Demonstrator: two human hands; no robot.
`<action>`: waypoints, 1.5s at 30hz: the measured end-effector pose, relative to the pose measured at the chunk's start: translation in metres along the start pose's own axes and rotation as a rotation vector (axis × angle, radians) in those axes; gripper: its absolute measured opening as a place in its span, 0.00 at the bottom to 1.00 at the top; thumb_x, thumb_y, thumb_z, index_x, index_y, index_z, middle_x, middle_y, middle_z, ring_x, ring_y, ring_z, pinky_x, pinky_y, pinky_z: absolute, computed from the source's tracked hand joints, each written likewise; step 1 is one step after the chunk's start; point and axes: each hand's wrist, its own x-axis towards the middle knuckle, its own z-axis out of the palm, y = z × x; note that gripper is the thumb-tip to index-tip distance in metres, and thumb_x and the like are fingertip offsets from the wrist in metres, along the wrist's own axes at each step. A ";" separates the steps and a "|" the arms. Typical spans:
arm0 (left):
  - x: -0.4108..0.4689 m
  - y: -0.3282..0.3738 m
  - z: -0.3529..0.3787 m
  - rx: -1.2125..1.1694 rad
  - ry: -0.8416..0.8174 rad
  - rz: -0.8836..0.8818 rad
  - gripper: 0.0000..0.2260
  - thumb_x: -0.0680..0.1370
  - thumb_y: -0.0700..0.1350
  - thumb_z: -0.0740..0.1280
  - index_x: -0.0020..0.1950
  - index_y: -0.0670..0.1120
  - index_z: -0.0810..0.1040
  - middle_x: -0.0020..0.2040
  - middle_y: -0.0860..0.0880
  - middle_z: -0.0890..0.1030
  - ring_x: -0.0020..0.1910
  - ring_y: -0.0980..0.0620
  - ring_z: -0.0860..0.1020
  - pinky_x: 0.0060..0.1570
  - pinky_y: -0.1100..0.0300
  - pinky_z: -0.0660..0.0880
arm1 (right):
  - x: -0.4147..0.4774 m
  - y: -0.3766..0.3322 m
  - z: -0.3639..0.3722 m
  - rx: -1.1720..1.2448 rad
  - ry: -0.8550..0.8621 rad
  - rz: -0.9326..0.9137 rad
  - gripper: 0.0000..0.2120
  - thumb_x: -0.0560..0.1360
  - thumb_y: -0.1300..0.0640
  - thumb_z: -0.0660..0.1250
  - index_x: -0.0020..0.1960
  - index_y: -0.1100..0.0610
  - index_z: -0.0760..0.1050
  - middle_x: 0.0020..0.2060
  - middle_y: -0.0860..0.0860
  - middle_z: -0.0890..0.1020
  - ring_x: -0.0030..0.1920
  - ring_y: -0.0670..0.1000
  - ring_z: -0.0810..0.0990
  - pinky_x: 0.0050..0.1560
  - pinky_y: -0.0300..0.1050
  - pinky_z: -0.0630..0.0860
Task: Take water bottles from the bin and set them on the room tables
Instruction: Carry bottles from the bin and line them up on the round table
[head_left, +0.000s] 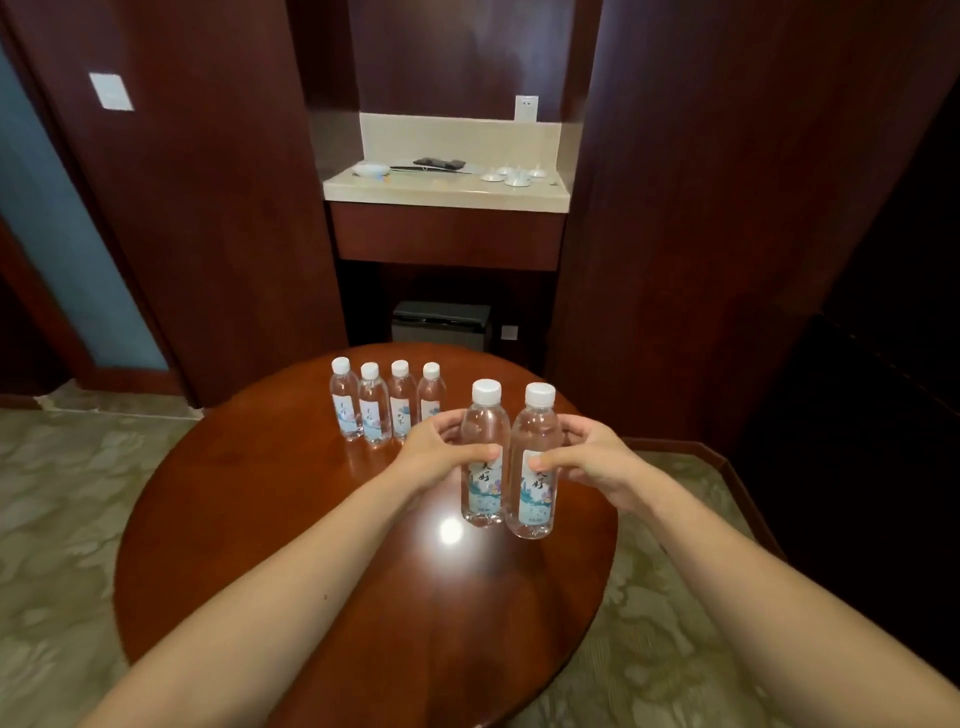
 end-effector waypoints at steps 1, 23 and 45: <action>0.014 -0.001 -0.001 0.021 -0.007 -0.001 0.21 0.68 0.39 0.78 0.57 0.52 0.78 0.53 0.57 0.82 0.54 0.60 0.78 0.49 0.67 0.73 | 0.013 -0.002 -0.004 -0.007 -0.006 0.005 0.27 0.64 0.68 0.78 0.60 0.50 0.79 0.52 0.50 0.86 0.57 0.55 0.84 0.64 0.59 0.77; 0.284 -0.087 0.003 0.509 0.096 -0.187 0.33 0.70 0.40 0.77 0.72 0.43 0.67 0.65 0.47 0.77 0.61 0.48 0.77 0.63 0.51 0.74 | 0.308 0.063 -0.057 -0.069 -0.058 0.151 0.30 0.62 0.76 0.76 0.59 0.56 0.74 0.51 0.51 0.83 0.52 0.49 0.81 0.48 0.40 0.77; 0.289 -0.093 -0.010 0.624 0.044 -0.083 0.28 0.70 0.42 0.78 0.68 0.46 0.73 0.63 0.49 0.80 0.60 0.51 0.78 0.62 0.48 0.75 | 0.308 0.067 -0.049 -0.367 -0.024 0.036 0.34 0.66 0.64 0.80 0.68 0.57 0.72 0.60 0.50 0.79 0.61 0.51 0.77 0.65 0.48 0.73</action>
